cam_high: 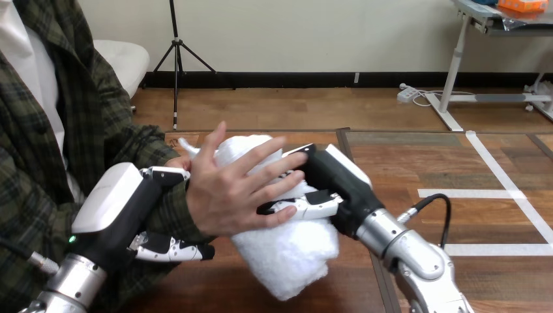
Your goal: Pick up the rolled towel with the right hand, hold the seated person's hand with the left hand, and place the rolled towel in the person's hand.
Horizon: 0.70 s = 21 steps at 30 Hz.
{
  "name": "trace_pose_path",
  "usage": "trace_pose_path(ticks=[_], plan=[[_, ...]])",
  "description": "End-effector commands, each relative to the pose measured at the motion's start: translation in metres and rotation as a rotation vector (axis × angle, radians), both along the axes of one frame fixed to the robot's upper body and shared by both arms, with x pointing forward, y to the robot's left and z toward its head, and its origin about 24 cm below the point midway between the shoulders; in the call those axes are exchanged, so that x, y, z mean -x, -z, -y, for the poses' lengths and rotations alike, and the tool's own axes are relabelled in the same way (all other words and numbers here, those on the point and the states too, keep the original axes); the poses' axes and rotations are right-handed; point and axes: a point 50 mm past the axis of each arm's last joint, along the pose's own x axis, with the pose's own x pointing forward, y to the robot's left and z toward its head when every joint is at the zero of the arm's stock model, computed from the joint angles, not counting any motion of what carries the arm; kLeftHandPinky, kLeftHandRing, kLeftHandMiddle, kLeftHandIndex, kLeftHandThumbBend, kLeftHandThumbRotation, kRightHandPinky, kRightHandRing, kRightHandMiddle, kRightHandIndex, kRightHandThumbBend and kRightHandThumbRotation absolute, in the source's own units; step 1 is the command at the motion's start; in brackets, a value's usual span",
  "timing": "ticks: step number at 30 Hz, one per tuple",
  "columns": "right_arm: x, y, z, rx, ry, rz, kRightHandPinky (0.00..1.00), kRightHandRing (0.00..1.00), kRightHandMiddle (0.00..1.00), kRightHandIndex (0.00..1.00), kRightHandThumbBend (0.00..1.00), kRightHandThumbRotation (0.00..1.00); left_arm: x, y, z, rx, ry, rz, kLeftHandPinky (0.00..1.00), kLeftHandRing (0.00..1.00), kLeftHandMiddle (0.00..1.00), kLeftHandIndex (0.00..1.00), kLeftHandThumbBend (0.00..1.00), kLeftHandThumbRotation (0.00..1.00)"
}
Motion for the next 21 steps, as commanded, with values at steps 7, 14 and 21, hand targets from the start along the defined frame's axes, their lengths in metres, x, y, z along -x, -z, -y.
trace_pose_path(ticks=[7,14,21], plan=[[-0.019,-0.053,-0.036,-0.04,-0.076,0.227,0.04,0.09,0.13,0.14,0.72,0.0,-0.005,-0.017,0.017,0.062,0.037,0.093,0.33,0.37,0.42,0.42,0.96,0.0],[-0.017,-0.058,-0.045,-0.032,-0.079,0.224,0.04,0.09,0.14,0.14,0.7,0.0,-0.004,-0.018,0.019,0.075,0.037,0.081,0.33,0.37,0.42,0.42,0.97,0.0],[-0.016,-0.061,-0.052,-0.045,-0.084,0.223,0.04,0.09,0.14,0.14,0.7,0.0,-0.003,-0.016,0.021,0.08,0.029,0.069,0.33,0.37,0.42,0.42,0.98,0.0]])
